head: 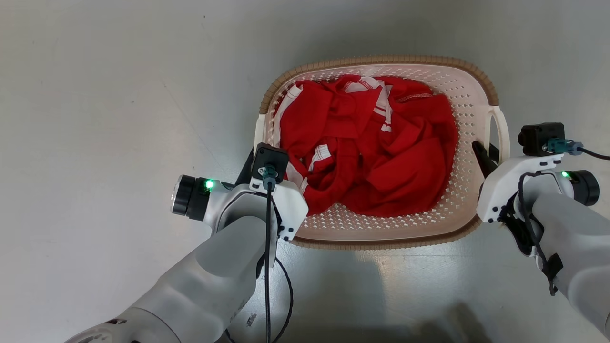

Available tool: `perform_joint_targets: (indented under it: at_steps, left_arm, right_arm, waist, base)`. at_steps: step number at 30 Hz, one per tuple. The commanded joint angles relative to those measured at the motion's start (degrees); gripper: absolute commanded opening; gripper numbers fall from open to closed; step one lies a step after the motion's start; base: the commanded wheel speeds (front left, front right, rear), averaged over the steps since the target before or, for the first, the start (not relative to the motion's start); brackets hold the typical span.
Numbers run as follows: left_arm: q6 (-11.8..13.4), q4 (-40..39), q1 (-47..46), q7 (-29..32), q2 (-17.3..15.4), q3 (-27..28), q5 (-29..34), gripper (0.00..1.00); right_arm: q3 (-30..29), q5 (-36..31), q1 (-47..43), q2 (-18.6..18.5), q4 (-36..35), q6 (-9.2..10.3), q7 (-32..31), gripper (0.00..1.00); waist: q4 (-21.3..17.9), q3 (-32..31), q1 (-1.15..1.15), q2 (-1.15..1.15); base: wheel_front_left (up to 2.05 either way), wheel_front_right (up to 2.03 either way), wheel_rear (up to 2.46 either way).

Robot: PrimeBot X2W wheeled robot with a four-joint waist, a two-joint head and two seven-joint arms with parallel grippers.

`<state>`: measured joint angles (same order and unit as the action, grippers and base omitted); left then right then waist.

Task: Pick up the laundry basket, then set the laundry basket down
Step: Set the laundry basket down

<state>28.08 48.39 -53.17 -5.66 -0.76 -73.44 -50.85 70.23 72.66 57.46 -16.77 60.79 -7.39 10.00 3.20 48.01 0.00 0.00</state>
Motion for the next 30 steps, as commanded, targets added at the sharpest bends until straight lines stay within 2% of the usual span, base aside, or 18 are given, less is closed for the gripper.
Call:
perform_joint_targets:
  at_steps: [1, 9, 10, 11, 12, 13, 30]
  left_arm:
    - [0.82, 0.43, 0.37, -0.03, -2.11, 0.08, 0.68, 0.00]
    - [0.50, 0.37, 0.13, -0.40, -2.11, 0.08, 1.01, 0.00]
    - [0.38, 0.35, 0.06, -0.43, -2.11, 0.08, 1.00, 0.16]
    - [0.15, 0.31, 0.01, -0.45, -2.11, 0.08, 0.94, 0.45]
    - [-0.08, 0.29, -0.03, -0.47, -2.11, 0.08, 0.86, 0.92]
    - [-0.24, 0.28, -0.09, -0.54, -2.11, 0.08, 0.80, 1.00]
    - [-2.47, -0.36, 0.05, -1.10, -2.11, 0.08, 1.41, 1.00]
  right_arm:
    - [0.39, 0.29, -1.52, -2.70, 1.06, -0.10, 1.38, 0.00]
    - [0.64, 0.53, -1.37, -2.69, 1.57, -0.10, 1.32, 0.00]
    - [0.72, 0.51, -1.43, -2.59, 1.77, -0.10, 1.00, 0.00]
    - [0.75, 0.52, -1.44, -2.48, 1.81, -0.10, 1.02, 0.31]
    - [0.76, 0.46, -1.38, -2.41, 1.78, -0.10, 1.29, 0.62]
    - [0.89, 0.25, -1.40, -2.34, 1.69, -0.10, 1.22, 1.00]
    - [1.63, 0.74, -2.26, -2.58, -1.17, -0.10, 0.50, 1.00]
  waist:
    - [0.04, 0.08, 0.00, 0.00]
    - [0.04, 0.47, 0.00, 0.00]
    - [0.05, 0.54, 0.00, 0.00]
    - [0.03, 0.58, 0.00, 0.00]
    - [0.03, 0.63, 0.00, 0.00]
    - [0.04, 0.68, 0.00, 0.00]
    - [0.16, 0.24, 0.00, 0.00]
  base:
    - [0.00, 0.00, 0.00]
    - [0.00, 0.00, 0.00]
    - [0.00, 0.00, 0.00]
    - [0.00, 0.00, 0.00]
    - [0.00, 0.00, 0.00]
    - [0.00, 0.00, 0.00]
    - [0.00, 0.00, 0.00]
